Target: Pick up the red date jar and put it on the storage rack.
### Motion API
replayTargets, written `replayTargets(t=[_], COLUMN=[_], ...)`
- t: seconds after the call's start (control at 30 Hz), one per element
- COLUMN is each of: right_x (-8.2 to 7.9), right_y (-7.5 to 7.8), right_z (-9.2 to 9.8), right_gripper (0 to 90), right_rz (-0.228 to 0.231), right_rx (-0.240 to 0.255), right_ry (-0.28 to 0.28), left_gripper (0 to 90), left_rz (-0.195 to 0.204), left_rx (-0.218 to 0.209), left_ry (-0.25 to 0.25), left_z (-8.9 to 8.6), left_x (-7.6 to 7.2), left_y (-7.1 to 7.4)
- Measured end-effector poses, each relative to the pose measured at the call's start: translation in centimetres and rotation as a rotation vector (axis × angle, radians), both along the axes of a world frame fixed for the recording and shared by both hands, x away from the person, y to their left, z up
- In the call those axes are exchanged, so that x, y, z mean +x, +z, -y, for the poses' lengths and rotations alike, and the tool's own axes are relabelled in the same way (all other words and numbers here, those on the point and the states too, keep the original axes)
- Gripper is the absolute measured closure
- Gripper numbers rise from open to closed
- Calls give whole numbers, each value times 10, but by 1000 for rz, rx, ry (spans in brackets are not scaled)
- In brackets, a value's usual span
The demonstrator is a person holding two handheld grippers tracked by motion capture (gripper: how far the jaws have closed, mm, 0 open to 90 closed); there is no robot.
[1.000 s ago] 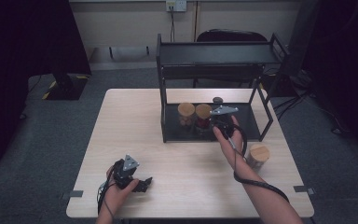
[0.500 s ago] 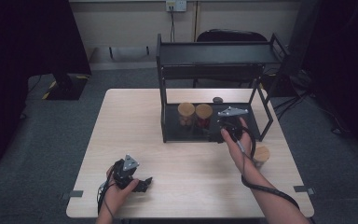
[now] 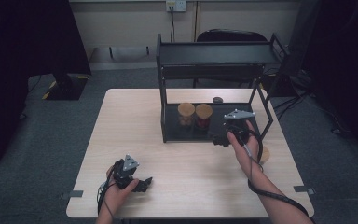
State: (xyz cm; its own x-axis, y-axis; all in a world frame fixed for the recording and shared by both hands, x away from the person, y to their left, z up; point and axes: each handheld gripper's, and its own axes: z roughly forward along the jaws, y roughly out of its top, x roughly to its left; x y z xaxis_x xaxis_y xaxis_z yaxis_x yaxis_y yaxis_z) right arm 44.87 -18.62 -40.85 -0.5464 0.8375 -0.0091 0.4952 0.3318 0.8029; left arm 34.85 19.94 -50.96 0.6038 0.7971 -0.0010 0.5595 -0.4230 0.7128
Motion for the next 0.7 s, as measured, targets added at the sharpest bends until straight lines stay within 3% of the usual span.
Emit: replayTargets(t=[0.7], right_x=[-26], right_y=[-2], right_z=[23], right_gripper=[32], right_rz=[-4], right_rx=[-19], right_ry=[14], left_gripper=[2], left_rz=[0], left_rx=[0], left_ry=[0], left_z=[0], left_x=[0], left_y=[0])
